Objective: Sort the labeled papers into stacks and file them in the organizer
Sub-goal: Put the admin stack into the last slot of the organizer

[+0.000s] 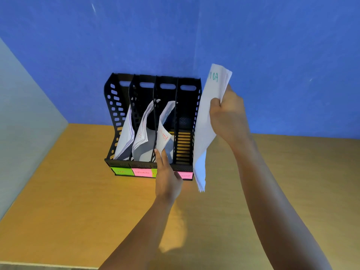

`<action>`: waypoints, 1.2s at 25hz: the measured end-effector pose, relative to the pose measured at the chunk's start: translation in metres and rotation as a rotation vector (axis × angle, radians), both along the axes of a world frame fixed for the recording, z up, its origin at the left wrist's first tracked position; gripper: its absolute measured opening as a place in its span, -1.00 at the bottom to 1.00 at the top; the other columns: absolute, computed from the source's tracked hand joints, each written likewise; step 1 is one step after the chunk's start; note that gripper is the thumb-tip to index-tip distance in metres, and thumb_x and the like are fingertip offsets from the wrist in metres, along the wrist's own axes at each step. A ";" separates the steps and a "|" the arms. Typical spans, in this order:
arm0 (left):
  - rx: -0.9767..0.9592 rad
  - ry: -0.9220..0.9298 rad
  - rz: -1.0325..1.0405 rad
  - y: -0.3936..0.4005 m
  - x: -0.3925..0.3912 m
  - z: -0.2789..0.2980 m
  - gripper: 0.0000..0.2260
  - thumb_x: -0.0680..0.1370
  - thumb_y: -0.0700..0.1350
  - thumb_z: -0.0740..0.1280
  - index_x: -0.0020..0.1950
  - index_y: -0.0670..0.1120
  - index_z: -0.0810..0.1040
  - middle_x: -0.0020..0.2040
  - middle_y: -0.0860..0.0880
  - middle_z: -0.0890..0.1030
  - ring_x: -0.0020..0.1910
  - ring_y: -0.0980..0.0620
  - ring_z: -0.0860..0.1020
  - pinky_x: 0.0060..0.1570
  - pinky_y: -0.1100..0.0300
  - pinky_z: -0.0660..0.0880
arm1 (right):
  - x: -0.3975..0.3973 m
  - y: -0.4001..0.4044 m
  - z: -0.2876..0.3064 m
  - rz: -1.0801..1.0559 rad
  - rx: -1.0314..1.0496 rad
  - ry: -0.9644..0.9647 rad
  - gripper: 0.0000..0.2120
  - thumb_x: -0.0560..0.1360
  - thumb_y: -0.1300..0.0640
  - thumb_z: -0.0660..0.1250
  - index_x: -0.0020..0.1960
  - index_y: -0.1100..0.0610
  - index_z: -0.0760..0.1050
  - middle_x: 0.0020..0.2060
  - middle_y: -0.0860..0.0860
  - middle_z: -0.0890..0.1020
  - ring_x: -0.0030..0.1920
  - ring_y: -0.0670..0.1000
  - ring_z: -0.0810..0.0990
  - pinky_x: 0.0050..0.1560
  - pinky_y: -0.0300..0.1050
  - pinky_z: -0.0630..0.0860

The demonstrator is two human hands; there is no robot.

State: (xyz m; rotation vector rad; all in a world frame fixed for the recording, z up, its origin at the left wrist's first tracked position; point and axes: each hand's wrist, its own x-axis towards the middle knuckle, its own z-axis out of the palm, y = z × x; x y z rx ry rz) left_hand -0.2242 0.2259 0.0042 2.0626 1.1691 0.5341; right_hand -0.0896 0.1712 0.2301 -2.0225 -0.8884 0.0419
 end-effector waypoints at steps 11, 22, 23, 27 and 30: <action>0.026 0.003 0.003 0.000 0.003 -0.005 -0.15 0.43 -0.39 0.28 0.61 0.02 -0.04 0.64 -0.01 -0.16 0.17 -0.18 0.58 -0.44 0.38 0.29 | 0.012 -0.005 -0.013 0.072 0.055 0.114 -0.64 0.52 0.27 0.08 0.28 0.17 0.43 -0.09 -0.09 0.57 -0.20 -0.13 0.53 -0.42 -0.48 0.38; 0.053 0.010 0.012 0.000 0.003 -0.008 -0.14 0.43 -0.37 0.29 0.60 0.04 -0.05 0.64 0.01 -0.16 0.20 -0.13 0.58 -0.36 0.31 0.35 | 0.021 0.029 -0.005 0.061 0.132 -0.025 -0.56 0.47 0.17 0.04 0.30 0.23 0.41 -0.08 0.05 0.58 -0.10 0.12 0.56 -0.16 -0.04 0.49; 0.058 0.010 0.014 0.000 0.004 -0.008 -0.14 0.43 -0.37 0.29 0.60 0.04 -0.05 0.64 0.00 -0.16 0.22 -0.13 0.57 -0.34 0.30 0.37 | 0.024 0.031 -0.004 0.071 0.141 -0.023 -0.55 0.46 0.18 0.04 0.30 0.23 0.41 -0.06 0.07 0.60 -0.07 0.15 0.57 -0.12 0.01 0.53; 0.078 0.012 0.010 -0.001 0.004 -0.009 -0.14 0.43 -0.36 0.30 0.59 0.06 -0.06 0.64 0.01 -0.17 0.26 -0.17 0.55 -0.34 0.33 0.33 | 0.038 0.042 -0.016 0.062 0.140 -0.013 -0.62 0.54 0.32 0.08 0.34 0.30 0.37 -0.01 0.18 0.61 -0.05 0.19 0.57 -0.07 0.09 0.55; 0.085 0.019 0.010 -0.001 0.003 -0.009 -0.15 0.43 -0.35 0.31 0.59 0.04 -0.05 0.64 0.01 -0.18 0.28 -0.14 0.53 -0.32 0.33 0.34 | 0.044 0.057 -0.034 0.005 0.166 -0.028 -0.63 0.55 0.33 0.07 0.34 0.32 0.35 -0.18 0.11 0.53 -0.24 0.11 0.48 -0.27 -0.08 0.37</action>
